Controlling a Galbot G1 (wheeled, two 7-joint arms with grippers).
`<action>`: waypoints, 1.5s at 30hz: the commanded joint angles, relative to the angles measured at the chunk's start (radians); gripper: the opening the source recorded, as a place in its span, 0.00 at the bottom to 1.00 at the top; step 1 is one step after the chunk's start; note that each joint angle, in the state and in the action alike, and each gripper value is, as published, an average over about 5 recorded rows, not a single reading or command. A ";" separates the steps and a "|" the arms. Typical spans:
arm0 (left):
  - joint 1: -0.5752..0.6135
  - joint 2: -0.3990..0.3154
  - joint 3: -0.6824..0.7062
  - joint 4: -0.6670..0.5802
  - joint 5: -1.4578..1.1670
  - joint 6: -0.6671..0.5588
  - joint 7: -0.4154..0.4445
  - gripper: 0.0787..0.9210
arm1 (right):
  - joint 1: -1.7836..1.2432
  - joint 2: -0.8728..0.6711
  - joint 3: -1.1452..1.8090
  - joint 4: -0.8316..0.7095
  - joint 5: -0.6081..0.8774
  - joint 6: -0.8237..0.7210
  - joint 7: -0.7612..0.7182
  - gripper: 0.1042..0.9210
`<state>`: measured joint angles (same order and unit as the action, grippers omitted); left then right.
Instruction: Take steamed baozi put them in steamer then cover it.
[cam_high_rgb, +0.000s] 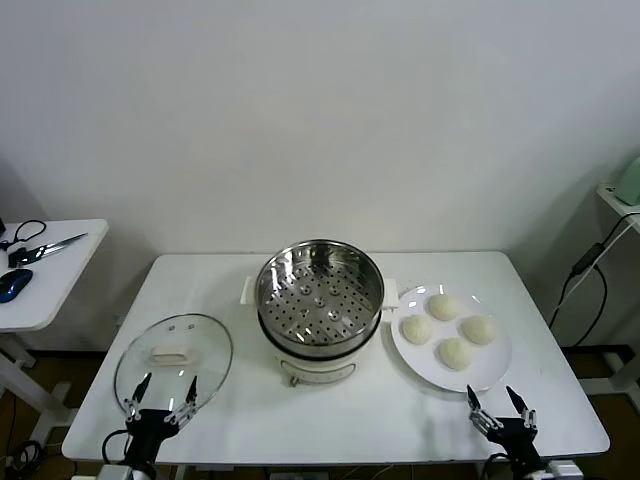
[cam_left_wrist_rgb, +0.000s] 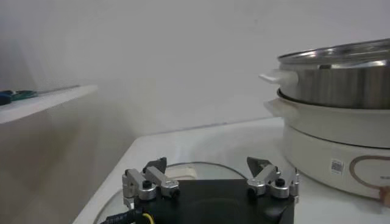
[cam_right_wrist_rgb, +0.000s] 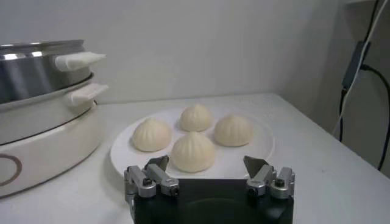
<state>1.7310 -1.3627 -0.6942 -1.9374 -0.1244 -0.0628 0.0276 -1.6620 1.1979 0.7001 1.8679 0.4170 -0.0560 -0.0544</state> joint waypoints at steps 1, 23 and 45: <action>0.000 0.000 0.000 -0.005 -0.001 0.003 0.001 0.88 | 0.056 -0.022 0.015 0.017 -0.027 -0.078 0.002 0.88; -0.004 -0.003 0.036 -0.032 0.009 0.010 0.008 0.88 | 1.466 -0.752 -1.164 -0.555 -0.262 -0.208 -0.629 0.88; -0.009 -0.023 0.046 -0.031 0.043 0.019 0.020 0.88 | 2.021 -0.296 -1.913 -1.113 -0.298 0.051 -1.109 0.88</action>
<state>1.7224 -1.3854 -0.6491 -1.9684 -0.0861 -0.0440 0.0470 0.2395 0.7971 -1.0331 0.9139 0.1253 -0.0380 -1.0605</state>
